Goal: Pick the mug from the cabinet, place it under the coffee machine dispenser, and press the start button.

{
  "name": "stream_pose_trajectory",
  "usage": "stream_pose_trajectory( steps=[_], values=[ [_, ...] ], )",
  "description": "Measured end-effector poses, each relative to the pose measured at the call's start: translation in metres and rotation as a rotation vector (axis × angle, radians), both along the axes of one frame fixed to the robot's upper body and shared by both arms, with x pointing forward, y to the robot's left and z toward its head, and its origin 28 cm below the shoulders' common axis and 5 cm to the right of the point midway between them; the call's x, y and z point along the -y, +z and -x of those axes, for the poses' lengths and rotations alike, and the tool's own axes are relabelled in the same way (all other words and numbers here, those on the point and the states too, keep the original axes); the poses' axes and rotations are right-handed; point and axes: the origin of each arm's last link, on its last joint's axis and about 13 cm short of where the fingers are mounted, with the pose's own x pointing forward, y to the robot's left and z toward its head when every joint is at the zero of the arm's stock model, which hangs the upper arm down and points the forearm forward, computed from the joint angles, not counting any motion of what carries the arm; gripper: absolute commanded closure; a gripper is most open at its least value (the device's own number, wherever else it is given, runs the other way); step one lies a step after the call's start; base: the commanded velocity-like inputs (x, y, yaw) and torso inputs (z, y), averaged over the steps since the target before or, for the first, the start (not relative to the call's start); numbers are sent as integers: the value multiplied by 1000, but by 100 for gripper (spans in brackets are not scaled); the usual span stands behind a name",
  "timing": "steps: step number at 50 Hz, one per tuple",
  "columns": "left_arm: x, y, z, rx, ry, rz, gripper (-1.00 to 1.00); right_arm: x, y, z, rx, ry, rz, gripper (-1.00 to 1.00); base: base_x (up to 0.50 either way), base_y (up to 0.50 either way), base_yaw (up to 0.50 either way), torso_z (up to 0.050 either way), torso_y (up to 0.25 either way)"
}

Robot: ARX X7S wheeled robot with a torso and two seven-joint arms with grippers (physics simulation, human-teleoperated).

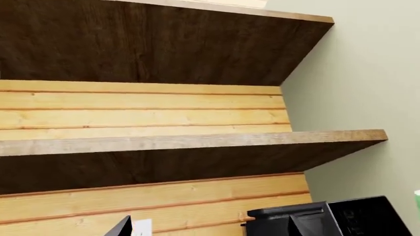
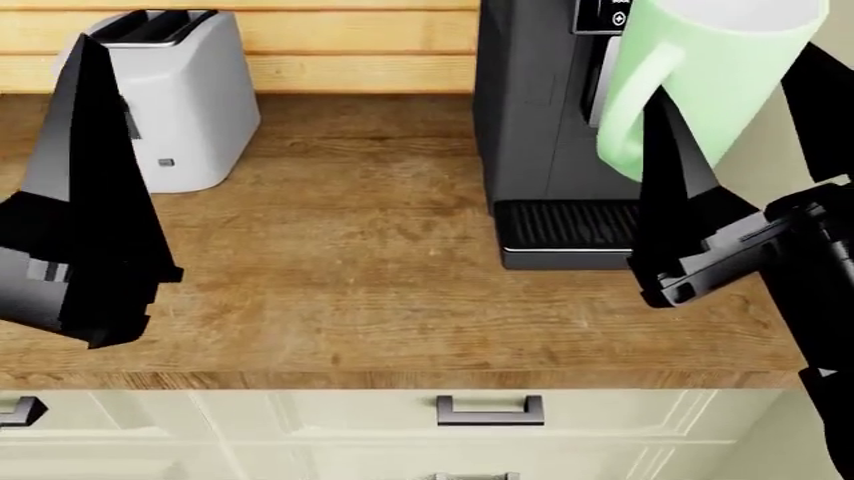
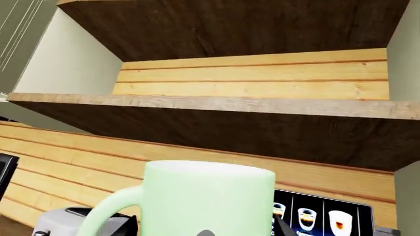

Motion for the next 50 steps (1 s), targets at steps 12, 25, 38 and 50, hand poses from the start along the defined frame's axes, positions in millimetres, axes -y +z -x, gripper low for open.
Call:
stream_pose_trajectory(
  steps=[12,25,38,50],
  values=[
    [0,-2,2,0,-8,-14,-100,-1,-6,-6,-45,-21,16,100,0,0,0,-46,0],
    [0,-2,4,5,-13,-11,-100,-3,-12,-9,-85,-34,38,100,0,0,0,-50,0],
    [-1,-1,6,11,-19,-7,-100,-2,-17,-12,-109,-65,52,100,0,0,0,-50,0],
    [-1,-1,8,14,-35,-9,-100,-1,-20,-16,-135,-97,60,100,0,0,0,-33,7]
  ],
)
